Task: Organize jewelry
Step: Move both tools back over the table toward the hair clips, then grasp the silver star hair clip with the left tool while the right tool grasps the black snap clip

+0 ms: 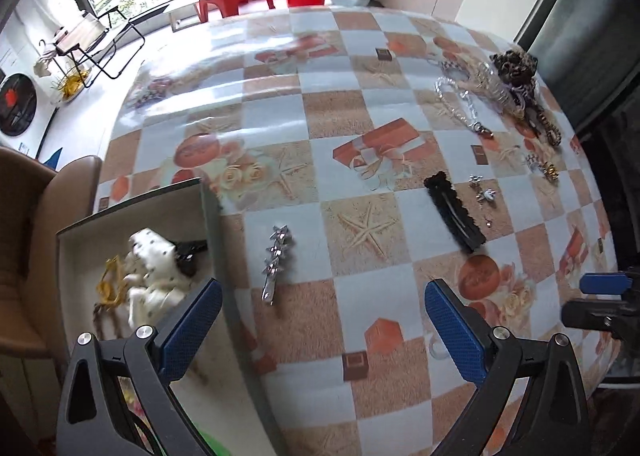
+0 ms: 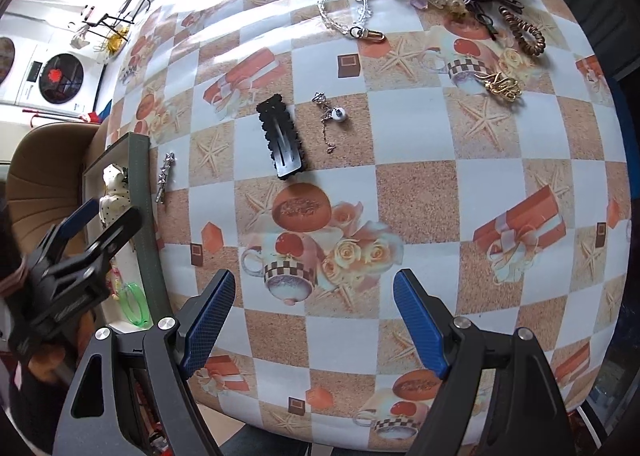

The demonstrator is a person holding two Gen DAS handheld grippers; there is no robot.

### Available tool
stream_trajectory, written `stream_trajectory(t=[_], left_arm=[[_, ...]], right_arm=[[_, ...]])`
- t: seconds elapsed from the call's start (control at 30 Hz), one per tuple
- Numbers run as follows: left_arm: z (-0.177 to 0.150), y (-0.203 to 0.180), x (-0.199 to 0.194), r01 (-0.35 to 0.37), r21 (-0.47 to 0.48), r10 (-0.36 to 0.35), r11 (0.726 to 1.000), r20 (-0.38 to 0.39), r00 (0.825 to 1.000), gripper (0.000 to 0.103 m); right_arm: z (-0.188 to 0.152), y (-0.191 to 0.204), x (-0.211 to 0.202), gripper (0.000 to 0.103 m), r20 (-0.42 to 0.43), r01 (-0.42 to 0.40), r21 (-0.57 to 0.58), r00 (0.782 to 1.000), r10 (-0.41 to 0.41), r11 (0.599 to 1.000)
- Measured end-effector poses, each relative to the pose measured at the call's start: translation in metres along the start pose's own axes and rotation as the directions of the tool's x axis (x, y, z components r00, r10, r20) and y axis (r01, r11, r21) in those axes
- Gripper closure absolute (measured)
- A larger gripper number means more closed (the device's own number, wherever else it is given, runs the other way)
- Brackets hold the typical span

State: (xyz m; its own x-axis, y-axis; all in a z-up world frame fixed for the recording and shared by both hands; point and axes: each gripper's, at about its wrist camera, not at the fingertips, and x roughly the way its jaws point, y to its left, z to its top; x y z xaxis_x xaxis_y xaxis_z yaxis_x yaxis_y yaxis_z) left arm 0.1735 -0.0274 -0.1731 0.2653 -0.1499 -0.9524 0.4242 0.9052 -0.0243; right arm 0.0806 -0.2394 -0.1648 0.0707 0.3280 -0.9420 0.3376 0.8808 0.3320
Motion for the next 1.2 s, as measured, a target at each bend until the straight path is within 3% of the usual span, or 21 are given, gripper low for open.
stream_trajectory(t=[0.27,0.5,0.83,1.07,1.2], left_arm=[[0.018,0.008,0.052,-0.044,-0.01,0.043,0.999,-0.084,0.996,0.0],[0.022,0.007,0.072,-0.081,0.002,0.08,0.997,-0.123,0.989,0.0],[0.011,0.001,0.085,-0.064,-0.053,0.055,0.997,-0.155,0.986,0.005],[0.011,0.005,0.086,-0.054,-0.074,0.043,0.996,-0.145,0.988,0.009],[0.005,0.003,0.081,-0.046,-0.072,0.036,0.996,-0.135,0.99,0.015]], right_arm=[[0.007,-0.016,0.012,0.019,-0.024,-0.02,0.015,1.0,0.02,1.0],[0.017,-0.022,0.019,0.019,-0.027,-0.027,0.013,0.999,0.027,1.0],[0.049,0.016,0.049,0.02,0.005,-0.024,-0.096,1.0,0.025,0.995],[0.069,0.044,0.076,0.046,0.027,0.058,-0.171,0.998,-0.054,0.984],[0.073,0.057,0.08,0.054,0.07,0.136,-0.228,0.99,-0.123,0.964]])
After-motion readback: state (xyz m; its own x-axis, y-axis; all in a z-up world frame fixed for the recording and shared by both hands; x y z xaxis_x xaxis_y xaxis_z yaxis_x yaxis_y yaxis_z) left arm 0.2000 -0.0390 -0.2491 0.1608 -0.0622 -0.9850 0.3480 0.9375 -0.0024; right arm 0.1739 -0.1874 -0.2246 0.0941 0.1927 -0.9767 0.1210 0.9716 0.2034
